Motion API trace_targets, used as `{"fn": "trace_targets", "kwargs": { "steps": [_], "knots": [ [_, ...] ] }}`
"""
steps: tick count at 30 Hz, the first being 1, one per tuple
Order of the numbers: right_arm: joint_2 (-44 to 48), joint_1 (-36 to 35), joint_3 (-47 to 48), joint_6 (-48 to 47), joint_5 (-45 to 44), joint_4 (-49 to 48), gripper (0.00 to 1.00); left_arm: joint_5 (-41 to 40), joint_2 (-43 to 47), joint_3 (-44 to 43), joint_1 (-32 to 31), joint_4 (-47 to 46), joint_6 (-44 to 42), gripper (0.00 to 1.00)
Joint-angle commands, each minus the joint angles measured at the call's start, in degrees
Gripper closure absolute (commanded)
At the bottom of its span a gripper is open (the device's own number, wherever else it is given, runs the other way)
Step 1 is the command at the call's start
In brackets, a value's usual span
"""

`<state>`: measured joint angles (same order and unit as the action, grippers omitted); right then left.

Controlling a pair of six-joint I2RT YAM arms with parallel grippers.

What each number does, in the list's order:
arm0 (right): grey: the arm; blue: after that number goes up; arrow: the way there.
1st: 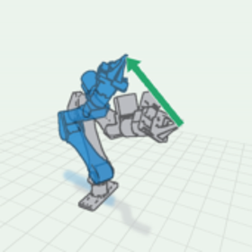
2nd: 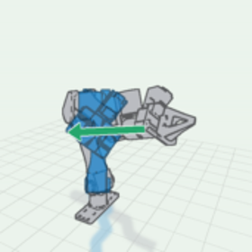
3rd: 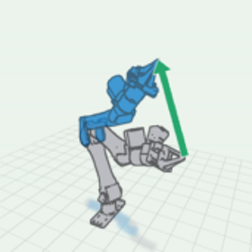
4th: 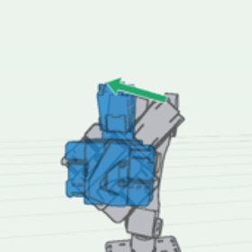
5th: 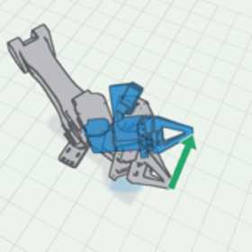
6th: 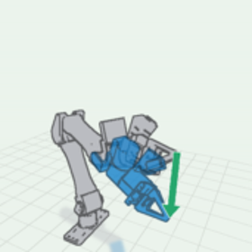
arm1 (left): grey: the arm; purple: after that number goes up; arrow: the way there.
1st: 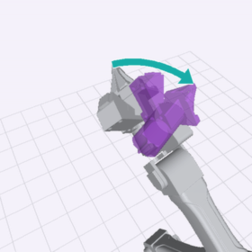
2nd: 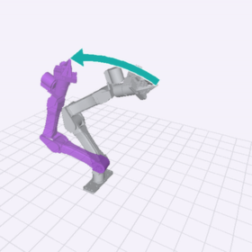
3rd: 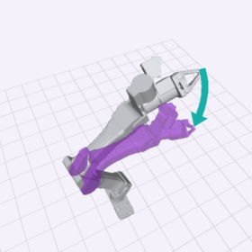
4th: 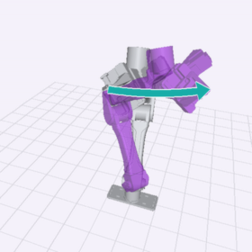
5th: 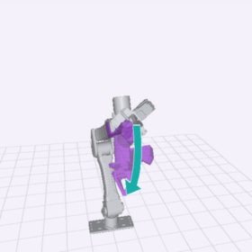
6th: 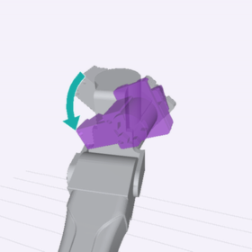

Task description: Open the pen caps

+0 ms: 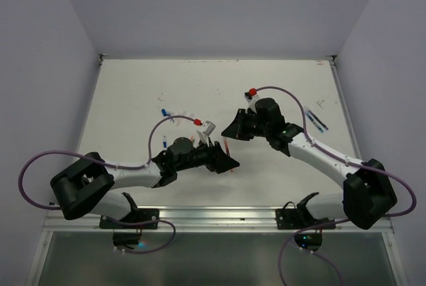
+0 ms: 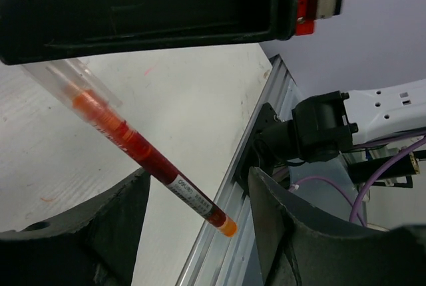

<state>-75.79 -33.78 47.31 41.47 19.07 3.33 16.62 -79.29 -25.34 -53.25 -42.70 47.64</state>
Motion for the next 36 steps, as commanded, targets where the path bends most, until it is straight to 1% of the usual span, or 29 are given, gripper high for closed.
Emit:
{"fn": "trace_targets", "kwargs": {
  "steps": [1, 3, 4, 5, 6, 7, 10, 12, 13, 14, 15, 17, 22, 28, 31, 33, 34, 36],
  "knots": [
    [3.1, -0.5, 0.5, 1.1, 0.1, -2.1, 1.0, 1.5, -1.4, -1.5, 0.3, -3.1, 1.8, 0.37],
    [4.0, -0.6, 0.1, 1.4, -0.4, -2.5, 1.0, 1.6, -1.9, -0.9, 0.4, -4.6, 2.6, 0.41],
    [4.2, -0.7, 0.0, 1.6, -0.4, -2.7, 1.0, 1.6, -2.1, -0.5, 0.3, -4.9, 3.3, 0.48],
    [4.4, -0.8, -0.2, 2.1, -0.4, -3.0, 1.0, 1.7, -2.1, -0.3, 0.4, -5.3, 3.5, 0.74],
    [4.7, -0.8, -0.8, 2.4, -0.3, -3.0, 1.0, 1.7, -2.2, -0.2, 0.3, -5.3, 3.7, 0.88],
    [4.9, -0.8, -1.3, 3.0, 0.2, -5.4, 1.0, 1.7, -2.0, -0.1, 0.3, -4.2, 3.7, 1.0],
    [5.4, -0.9, -2.7, 3.3, 1.3, -6.8, 1.0, -0.3, 0.3, -0.1, 0.3, -0.5, 2.7, 1.0],
    [5.3, -0.9, -2.6, 1.7, 1.8, -6.8, 0.99, -1.5, 3.1, 0.0, 0.3, 3.7, 1.4, 1.0],
    [5.2, -0.9, -2.6, 0.5, 1.8, -5.9, 0.8, -2.8, 3.9, 0.0, 0.3, 7.0, 0.4, 1.0],
    [5.1, -1.0, -2.3, 0.0, 1.8, -5.5, 0.73, -3.3, 4.8, 0.0, 0.3, 8.4, -0.2, 1.0],
    [4.9, -1.0, -2.2, -0.3, 1.7, -5.2, 0.69, -3.7, 6.2, -0.1, 0.3, 9.6, -0.7, 1.0],
    [4.4, -1.1, -2.1, -1.0, 2.1, -5.5, 0.66, -4.0, 7.6, -0.1, 0.3, 12.1, -1.6, 1.0],
    [3.0, -1.5, -2.3, -0.7, 3.2, -8.1, 0.67, -4.1, 9.8, -0.8, 0.3, 16.1, -2.6, 1.0],
    [1.5, -3.0, -1.5, -0.9, 3.6, -8.3, 0.72, -3.5, 9.5, -1.3, 0.4, 16.9, -1.7, 1.0],
    [1.0, -3.6, -1.1, -1.4, 3.4, -7.9, 0.76, -3.1, 9.2, -2.5, 0.4, 18.1, -1.2, 1.0],
    [0.6, -3.8, -1.2, -1.6, 3.5, -7.9, 0.77, -3.3, 9.4, -3.2, 0.6, 18.9, -0.9, 1.0],
    [0.6, -3.9, -1.2, -1.7, 3.2, -7.8, 0.8, -3.2, 9.4, -3.5, 0.6, 19.4, -0.9, 1.0],
    [0.6, -3.9, -1.3, -1.7, 2.8, -7.7, 0.8, -3.3, 9.4, -4.1, 0.8, 20.0, -1.0, 1.0]
  ]
}}
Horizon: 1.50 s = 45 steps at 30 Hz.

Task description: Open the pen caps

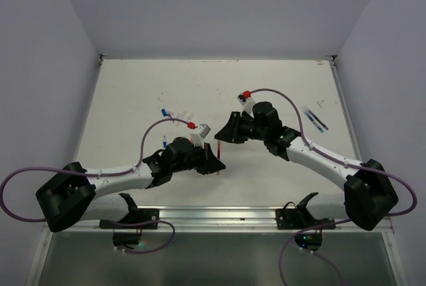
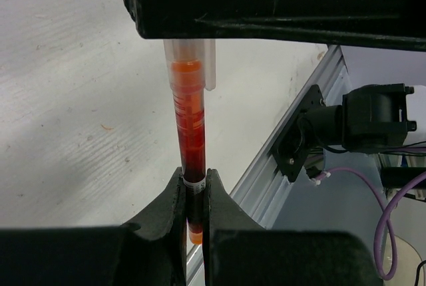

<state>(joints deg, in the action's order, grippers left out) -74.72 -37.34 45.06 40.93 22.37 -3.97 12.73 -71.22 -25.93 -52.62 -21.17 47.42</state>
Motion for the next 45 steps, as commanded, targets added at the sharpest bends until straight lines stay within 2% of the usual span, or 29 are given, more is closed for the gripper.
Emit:
{"fn": "trace_targets", "kwargs": {
  "steps": [1, 8, 14, 16, 17, 27, 35, 40, 45],
  "knots": [
    [-0.7, -0.4, 1.0, -1.2, -0.4, -0.7, 0.8, 0.8, 1.3, -3.5, 0.2, -1.0, -0.6, 1.0],
    [-2.4, -1.2, 1.0, -1.6, 0.2, -1.2, 0.76, 1.3, 2.3, -3.4, 1.1, -0.5, 0.5, 1.0],
    [-3.9, -1.9, 0.6, -1.3, 0.6, -2.8, 0.77, 2.2, 2.6, -2.9, 1.9, -1.1, 1.3, 1.0],
    [-4.4, -1.9, 0.8, -1.8, 0.4, -2.6, 0.88, 2.5, 2.8, -2.9, 2.1, -0.9, 1.2, 1.0],
    [-4.6, -1.9, 1.1, -2.1, 0.0, -2.5, 1.0, 2.5, 2.8, -2.8, 2.1, -0.8, 1.1, 1.0],
    [-9.8, -1.9, 5.7, -2.8, -7.8, -2.5, 1.0, 2.5, 6.3, 2.7, 2.1, -1.3, 1.4, 1.0],
    [-17.9, -1.3, 17.1, -3.0, -17.1, 0.2, 1.0, -4.5, 14.4, 6.1, 2.1, 7.6, 0.8, 1.0],
    [-24.2, -0.1, 25.7, -2.0, -15.5, 1.0, 1.0, -9.4, 19.5, 5.5, 2.2, 15.8, -0.6, 1.0],
    [-29.3, 0.3, 30.0, -1.1, -15.4, 2.1, 1.0, -16.3, 22.0, 3.4, 2.2, 24.8, -1.4, 1.0]
  ]
}}
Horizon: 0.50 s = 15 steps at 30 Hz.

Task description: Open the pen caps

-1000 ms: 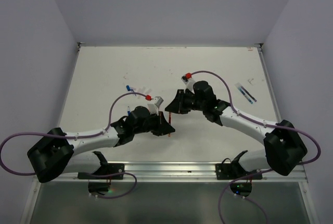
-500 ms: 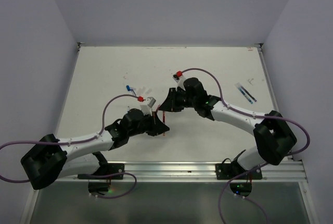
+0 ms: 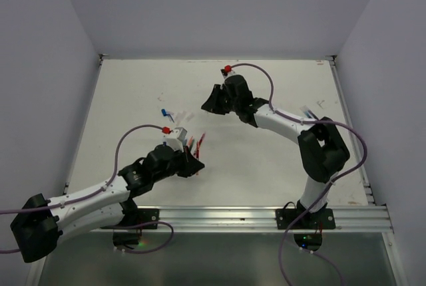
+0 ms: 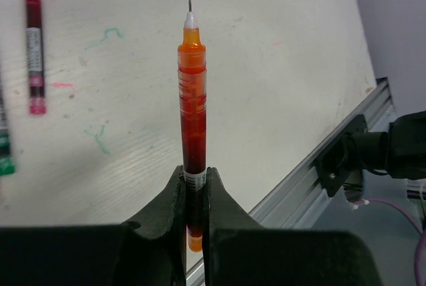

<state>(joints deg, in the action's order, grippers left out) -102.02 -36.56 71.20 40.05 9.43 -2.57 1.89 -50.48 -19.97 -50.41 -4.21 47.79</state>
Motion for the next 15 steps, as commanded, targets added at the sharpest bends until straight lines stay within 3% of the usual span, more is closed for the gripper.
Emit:
{"fn": "trace_targets", "kwargs": {
  "steps": [1, 8, 12, 15],
  "knots": [
    [-3.4, -0.4, 6.6, -0.2, -2.1, 1.9, 1.0, -7.5, 2.3, -4.0, 0.0, 9.8, -1.2, 1.0],
    [-17.5, 0.3, 17.7, -1.0, 0.9, 9.5, 1.0, -30.1, 2.8, -17.6, 0.0, 27.4, -4.4, 1.0],
    [-23.7, 0.3, 22.2, -1.4, 0.6, 10.7, 1.0, -36.6, -0.3, -26.5, 0.0, 32.0, -8.3, 1.0],
    [-26.8, 0.3, 24.7, -1.9, 1.5, 11.0, 1.0, -38.5, 0.0, -27.6, 0.0, 32.7, -9.7, 1.0]
  ]
}}
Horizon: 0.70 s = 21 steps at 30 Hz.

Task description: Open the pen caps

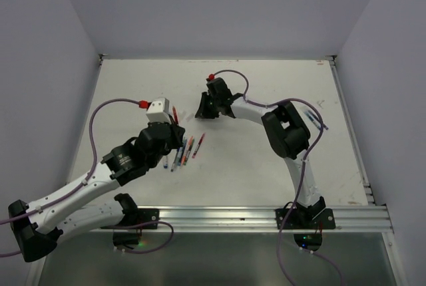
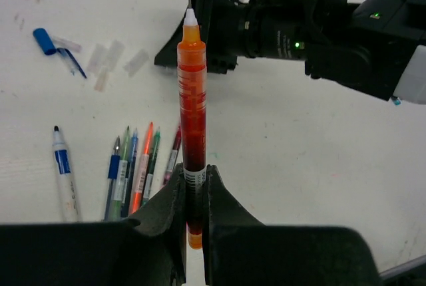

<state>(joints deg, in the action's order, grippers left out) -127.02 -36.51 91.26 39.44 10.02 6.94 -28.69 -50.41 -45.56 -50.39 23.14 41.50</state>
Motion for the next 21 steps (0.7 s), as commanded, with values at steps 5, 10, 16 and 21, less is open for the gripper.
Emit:
{"fn": "trace_targets", "kwargs": {
  "steps": [5, 10, 16, 21],
  "knots": [
    [-4.1, 0.2, 5.8, -0.8, 0.7, 2.3, 0.97, -5.3, 2.3, 0.6, -0.1, 2.4, -4.1, 1.0],
    [-5.6, 0.2, 6.2, -0.1, 1.0, 1.4, 0.79, -2.9, 2.6, 2.3, -0.1, 1.5, -3.9, 1.0],
    [-5.4, 0.1, 5.3, 0.6, 0.7, 0.5, 0.61, -1.7, 3.4, 3.3, -0.1, 1.6, -3.7, 1.0],
    [-5.7, 0.1, 6.5, 0.7, 0.8, 1.2, 0.59, -0.1, 3.4, 3.8, -0.1, 1.1, -4.0, 1.0]
  ]
}}
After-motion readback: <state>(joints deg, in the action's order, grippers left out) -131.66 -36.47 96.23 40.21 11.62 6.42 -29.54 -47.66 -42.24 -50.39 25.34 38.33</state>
